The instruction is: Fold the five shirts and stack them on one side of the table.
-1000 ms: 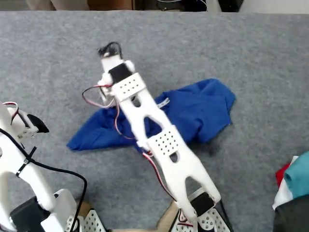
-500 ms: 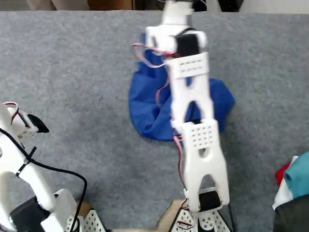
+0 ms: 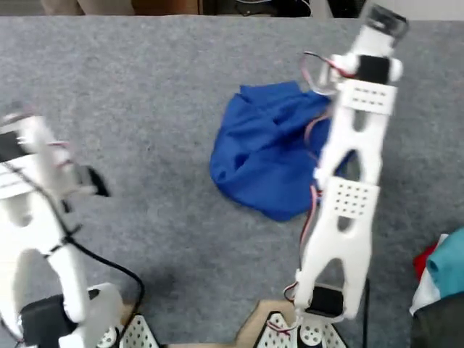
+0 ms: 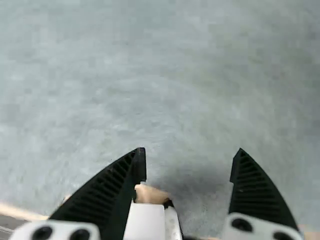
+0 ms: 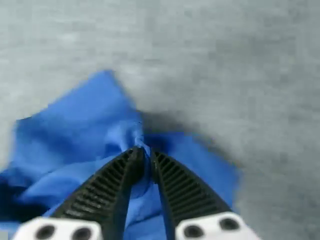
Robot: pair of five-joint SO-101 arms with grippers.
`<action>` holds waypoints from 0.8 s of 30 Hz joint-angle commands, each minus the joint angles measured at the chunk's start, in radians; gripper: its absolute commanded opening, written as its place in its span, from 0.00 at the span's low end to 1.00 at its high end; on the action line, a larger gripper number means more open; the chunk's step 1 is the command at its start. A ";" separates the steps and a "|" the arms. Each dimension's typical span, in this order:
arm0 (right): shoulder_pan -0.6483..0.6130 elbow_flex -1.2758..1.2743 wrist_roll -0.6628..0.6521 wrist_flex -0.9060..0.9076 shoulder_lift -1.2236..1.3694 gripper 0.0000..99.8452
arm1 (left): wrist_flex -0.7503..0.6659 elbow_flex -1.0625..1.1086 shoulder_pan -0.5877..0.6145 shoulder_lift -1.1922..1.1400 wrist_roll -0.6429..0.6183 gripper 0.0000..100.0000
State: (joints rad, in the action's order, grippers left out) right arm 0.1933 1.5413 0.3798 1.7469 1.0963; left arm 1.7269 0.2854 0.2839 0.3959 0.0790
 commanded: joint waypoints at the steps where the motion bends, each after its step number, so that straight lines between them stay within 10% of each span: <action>1: 0.108 0.002 -0.091 -0.009 0.030 0.01 | 0.018 -0.110 -0.336 0.019 -0.012 0.28; 10: 0.171 0.002 -0.127 -0.193 0.170 0.01 | -0.077 -0.482 -0.827 -0.340 -0.063 0.28; 24: 0.283 0.047 -0.100 -0.448 0.271 0.01 | -0.146 -1.320 -1.003 -1.115 -0.135 0.28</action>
State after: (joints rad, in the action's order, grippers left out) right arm 0.4603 1.5397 0.2708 1.3295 1.3755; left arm 1.6072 -0.8301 -0.7196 -0.6229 -0.0529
